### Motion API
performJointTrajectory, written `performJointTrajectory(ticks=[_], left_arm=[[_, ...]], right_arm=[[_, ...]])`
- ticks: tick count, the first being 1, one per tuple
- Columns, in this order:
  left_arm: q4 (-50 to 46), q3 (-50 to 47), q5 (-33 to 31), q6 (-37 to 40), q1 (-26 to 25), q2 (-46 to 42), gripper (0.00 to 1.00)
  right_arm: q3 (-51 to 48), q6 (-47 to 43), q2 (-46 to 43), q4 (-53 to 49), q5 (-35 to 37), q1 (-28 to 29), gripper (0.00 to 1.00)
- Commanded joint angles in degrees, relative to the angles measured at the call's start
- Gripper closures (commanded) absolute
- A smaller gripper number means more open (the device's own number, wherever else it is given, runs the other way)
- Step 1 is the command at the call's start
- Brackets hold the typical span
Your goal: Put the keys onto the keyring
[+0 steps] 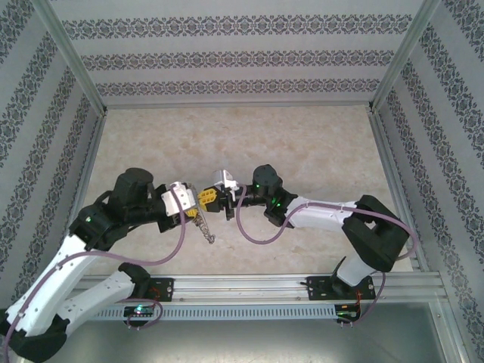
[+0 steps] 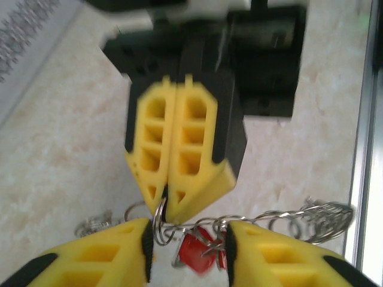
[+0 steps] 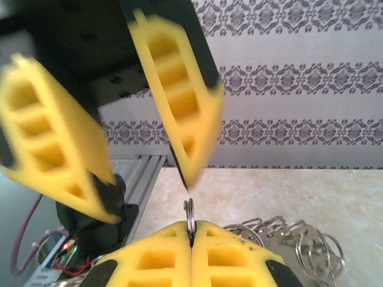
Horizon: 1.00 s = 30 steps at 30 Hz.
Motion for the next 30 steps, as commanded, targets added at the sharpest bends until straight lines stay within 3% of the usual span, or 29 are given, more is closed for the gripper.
performJointTrajectory(ticks=[1,7,20,24,27,30], left_arm=[[5.07,0.15,-0.45,-3.91,0.32,-1.67,0.59],[7.01,-1.29,-2.07,-6.53,1.92,-2.24,0.64],[11.63,-6.68,1.77,-7.53,3.42,-3.79,0.69],[10.55,-6.83,0.64,-6.75,3.42,-3.19,0.64],[11.67,-9.0,-0.5,-7.65,3.42,-5.49,0.52],[14.67,-13.09,0.5,-10.78,3.42,-10.84,0.51]], right_arm=[[-0.24,6.33,0.61,13.02,1.65,-0.07,1.0],[-0.38,7.93,0.8,15.83,1.42,-0.34,1.0],[0.19,5.34,0.13,12.9,-1.07,-0.53,1.0],[-0.25,3.97,-0.99,11.88,-0.74,-0.86,1.0],[-0.25,3.95,-1.72,11.61,-0.37,-1.1,1.0],[-0.25,4.29,-2.35,11.87,-0.01,-1.34,1.0]])
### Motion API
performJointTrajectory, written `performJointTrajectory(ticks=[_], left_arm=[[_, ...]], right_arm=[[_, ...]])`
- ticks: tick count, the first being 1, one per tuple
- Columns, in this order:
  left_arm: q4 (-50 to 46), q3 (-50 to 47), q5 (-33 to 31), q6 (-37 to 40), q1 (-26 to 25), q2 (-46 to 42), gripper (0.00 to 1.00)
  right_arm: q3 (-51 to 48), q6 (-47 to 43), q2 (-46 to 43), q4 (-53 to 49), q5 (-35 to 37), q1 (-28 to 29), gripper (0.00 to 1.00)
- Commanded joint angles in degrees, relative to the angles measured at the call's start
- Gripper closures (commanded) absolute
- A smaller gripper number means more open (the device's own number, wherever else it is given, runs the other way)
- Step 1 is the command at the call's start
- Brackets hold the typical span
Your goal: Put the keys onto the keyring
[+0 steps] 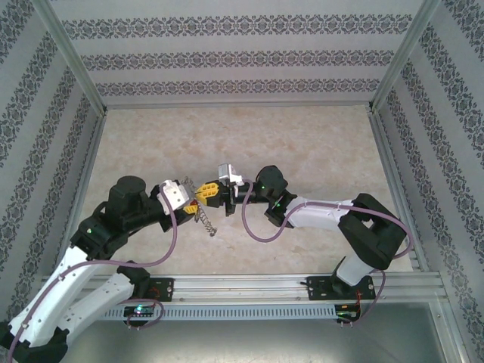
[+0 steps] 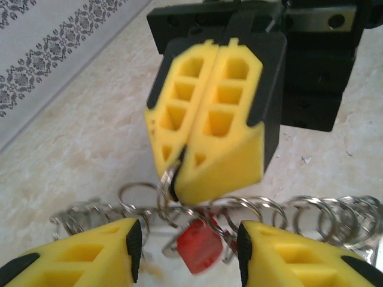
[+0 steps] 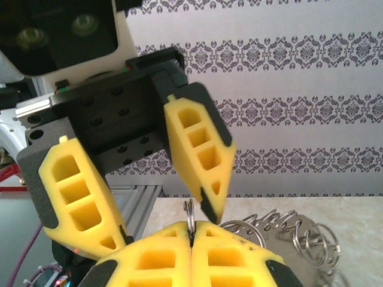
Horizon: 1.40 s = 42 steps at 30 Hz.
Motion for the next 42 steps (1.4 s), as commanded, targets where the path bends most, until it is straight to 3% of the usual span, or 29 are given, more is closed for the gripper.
performJointTrajectory(ticks=[1,5,18,21,26,31,33,39,40,42], left_arm=[[4.4,-3.72,0.59,-4.45,0.67,-6.22,0.5],[7.8,-7.14,-1.27,-8.82,0.67,-10.66,0.47],[9.74,-6.68,-0.28,-9.94,0.64,-4.92,0.49],[10.13,-6.86,2.35,-9.55,0.67,-4.51,0.49],[5.72,-4.97,11.85,-8.83,0.67,-4.55,0.35],[-0.28,-3.55,8.67,-11.08,0.67,-6.65,0.35],[3.13,-5.46,9.06,-13.33,0.67,-7.88,0.42],[6.35,-5.48,10.5,-13.2,0.67,-6.74,0.75],[6.71,-5.45,10.19,-12.94,0.67,-6.47,0.78],[8.87,-5.93,8.68,-14.23,0.67,-6.2,0.73]], right_arm=[[0.08,-0.84,-3.1,3.16,-0.73,-0.85,1.0],[-0.49,-1.58,-4.47,2.31,-1.24,-1.35,1.0],[0.77,-3.51,-5.54,2.53,-8.22,-2.7,1.0],[0.84,-4.17,-5.85,2.54,-10.51,-2.96,1.0],[0.95,-3.92,-5.82,3.62,-13.51,-4.63,1.0],[1.17,-4.53,-7.75,2.28,-16.39,-5.75,1.0],[1.3,-5.18,-8.12,1.57,-16.77,-5.82,1.0],[1.53,-4.24,-8.93,1.92,-17.9,-5.75,1.0],[1.48,-4.39,-9.18,1.67,-17.96,-5.77,1.0],[1.48,-4.49,-9.45,1.44,-18.13,-5.77,1.0]])
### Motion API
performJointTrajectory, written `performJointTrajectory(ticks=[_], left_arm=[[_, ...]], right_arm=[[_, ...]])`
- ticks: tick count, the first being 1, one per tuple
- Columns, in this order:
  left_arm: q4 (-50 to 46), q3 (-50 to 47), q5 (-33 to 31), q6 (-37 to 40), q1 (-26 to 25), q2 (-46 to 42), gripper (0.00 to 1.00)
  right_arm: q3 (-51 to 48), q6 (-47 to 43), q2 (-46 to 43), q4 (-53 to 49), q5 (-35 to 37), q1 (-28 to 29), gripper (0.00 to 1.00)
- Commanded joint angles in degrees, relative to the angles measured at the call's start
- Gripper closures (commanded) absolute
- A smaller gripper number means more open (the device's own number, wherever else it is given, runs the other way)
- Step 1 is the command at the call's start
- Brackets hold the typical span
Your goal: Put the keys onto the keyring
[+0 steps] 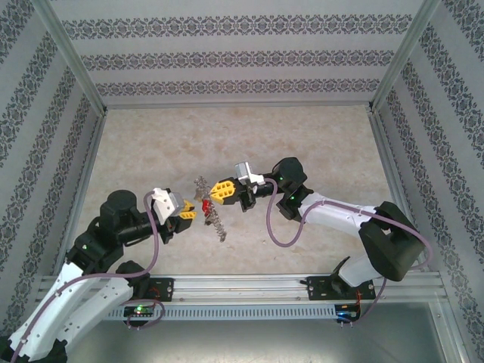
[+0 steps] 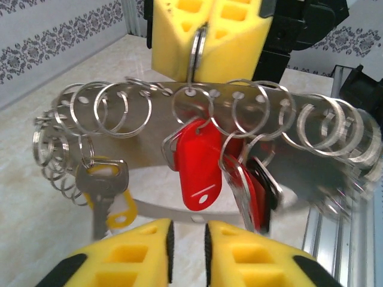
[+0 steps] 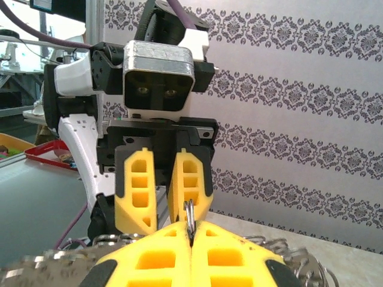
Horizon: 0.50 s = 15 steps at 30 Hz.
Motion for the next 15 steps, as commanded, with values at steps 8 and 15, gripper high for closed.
performJointTrajectory(ticks=[8,15], left_arm=[[9.8,-2.65,2.53,-1.89,0.67,1.1,0.61],[12.05,-2.28,4.78,-2.14,0.67,4.63,0.61]], right_arm=[[2.13,-0.1,-2.29,2.16,-2.91,0.05,1.0],[2.4,0.08,-2.79,1.96,-3.45,0.19,1.0]])
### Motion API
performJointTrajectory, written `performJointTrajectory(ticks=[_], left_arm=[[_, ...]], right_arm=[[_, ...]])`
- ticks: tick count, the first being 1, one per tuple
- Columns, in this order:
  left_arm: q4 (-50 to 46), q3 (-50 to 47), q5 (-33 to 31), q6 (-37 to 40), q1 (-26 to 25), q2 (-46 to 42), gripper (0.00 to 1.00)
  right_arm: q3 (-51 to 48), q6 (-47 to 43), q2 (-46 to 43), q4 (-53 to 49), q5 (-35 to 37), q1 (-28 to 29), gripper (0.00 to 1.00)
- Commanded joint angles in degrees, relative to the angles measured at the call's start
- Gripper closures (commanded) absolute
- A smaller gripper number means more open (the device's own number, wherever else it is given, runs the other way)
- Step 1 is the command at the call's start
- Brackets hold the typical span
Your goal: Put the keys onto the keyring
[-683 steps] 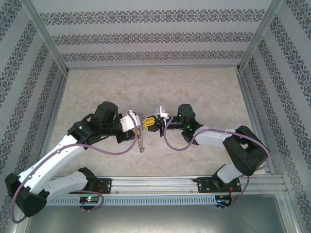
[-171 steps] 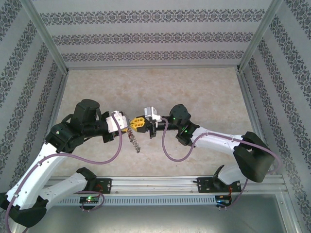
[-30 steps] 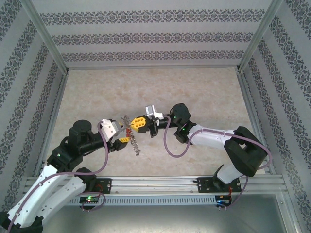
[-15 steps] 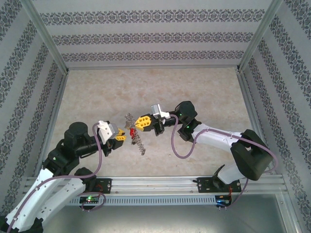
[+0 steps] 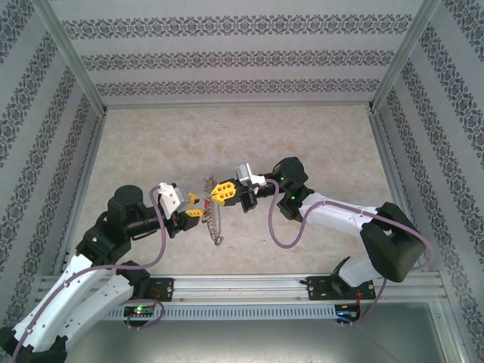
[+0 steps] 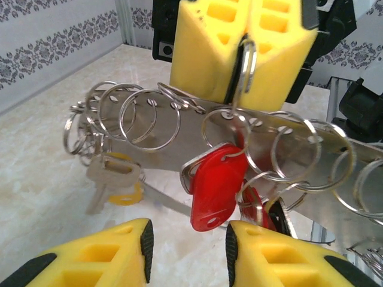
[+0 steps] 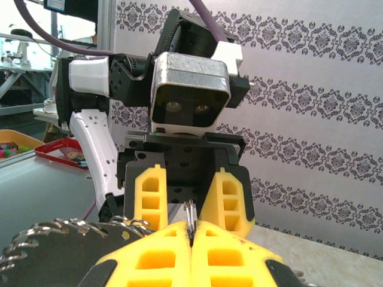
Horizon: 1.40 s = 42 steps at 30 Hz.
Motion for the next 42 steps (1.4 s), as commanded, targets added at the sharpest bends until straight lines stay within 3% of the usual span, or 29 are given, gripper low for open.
performJointTrajectory(ticks=[1,18,29,42], left_arm=[[4.46,-0.13,3.32,-0.85,0.67,0.8,0.61],[15.54,-4.86,5.63,-4.83,0.67,-0.31,0.58],[18.81,-5.75,12.35,-6.69,0.65,-0.32,0.58],[22.57,-8.45,13.66,-9.91,0.54,-1.19,0.5]], right_arm=[[2.38,0.03,-2.31,2.0,-2.0,0.16,1.0],[3.69,0.45,-1.77,1.3,-3.37,1.57,1.0],[3.88,0.37,-1.67,0.95,-3.21,1.74,1.0],[4.1,0.23,-1.39,1.04,-3.0,1.48,1.0]])
